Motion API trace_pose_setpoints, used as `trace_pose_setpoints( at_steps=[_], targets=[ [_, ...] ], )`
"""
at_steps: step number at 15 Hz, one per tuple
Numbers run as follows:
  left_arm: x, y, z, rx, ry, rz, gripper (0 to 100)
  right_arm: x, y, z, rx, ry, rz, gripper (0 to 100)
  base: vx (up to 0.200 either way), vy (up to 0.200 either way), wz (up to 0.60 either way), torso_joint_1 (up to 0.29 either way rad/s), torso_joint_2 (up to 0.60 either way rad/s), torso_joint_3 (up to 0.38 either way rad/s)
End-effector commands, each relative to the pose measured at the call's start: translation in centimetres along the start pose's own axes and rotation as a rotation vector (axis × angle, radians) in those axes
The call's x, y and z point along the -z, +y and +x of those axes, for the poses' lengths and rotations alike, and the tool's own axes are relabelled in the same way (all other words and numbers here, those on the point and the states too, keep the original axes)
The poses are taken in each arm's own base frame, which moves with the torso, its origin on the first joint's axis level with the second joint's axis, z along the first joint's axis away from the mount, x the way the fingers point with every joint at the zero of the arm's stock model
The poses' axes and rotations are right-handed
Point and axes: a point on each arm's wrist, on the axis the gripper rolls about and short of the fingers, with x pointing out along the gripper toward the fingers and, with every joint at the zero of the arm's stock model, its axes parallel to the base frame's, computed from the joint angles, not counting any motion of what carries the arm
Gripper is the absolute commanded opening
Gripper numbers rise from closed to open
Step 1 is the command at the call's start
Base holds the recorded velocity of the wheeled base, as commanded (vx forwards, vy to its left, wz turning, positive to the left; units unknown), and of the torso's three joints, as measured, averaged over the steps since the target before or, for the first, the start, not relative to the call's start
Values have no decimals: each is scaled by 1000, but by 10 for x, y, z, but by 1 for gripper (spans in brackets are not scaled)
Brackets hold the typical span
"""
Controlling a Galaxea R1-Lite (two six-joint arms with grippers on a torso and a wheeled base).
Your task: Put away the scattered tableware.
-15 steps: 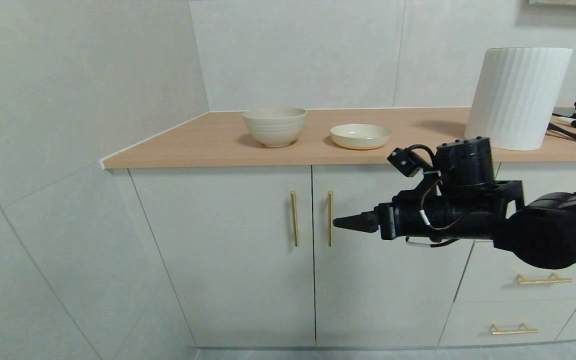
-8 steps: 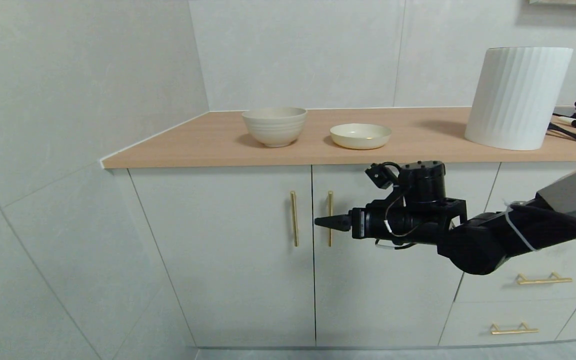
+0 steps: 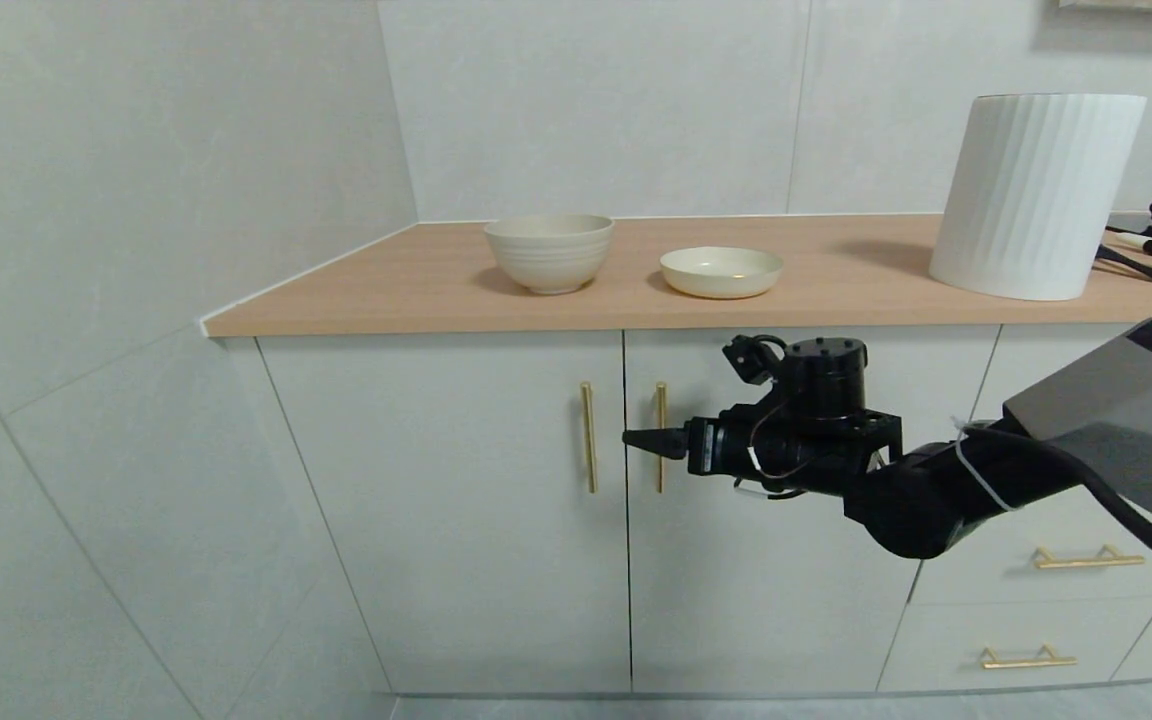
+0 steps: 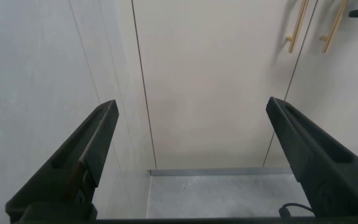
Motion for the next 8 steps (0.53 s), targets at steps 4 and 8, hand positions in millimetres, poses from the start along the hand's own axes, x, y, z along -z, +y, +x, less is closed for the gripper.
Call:
trace_pose_setpoints(
  at_steps=[4, 8],
  targets=[
    [0, 0, 0, 0, 0, 0, 100, 8, -4, 18, 35, -10, 25, 100, 0, 0, 0, 0, 0, 0],
    [0, 0, 0, 0, 0, 0, 100, 9, -6, 24, 63, -39, 24, 100, 0, 0, 0, 0, 0, 0]
  ],
)
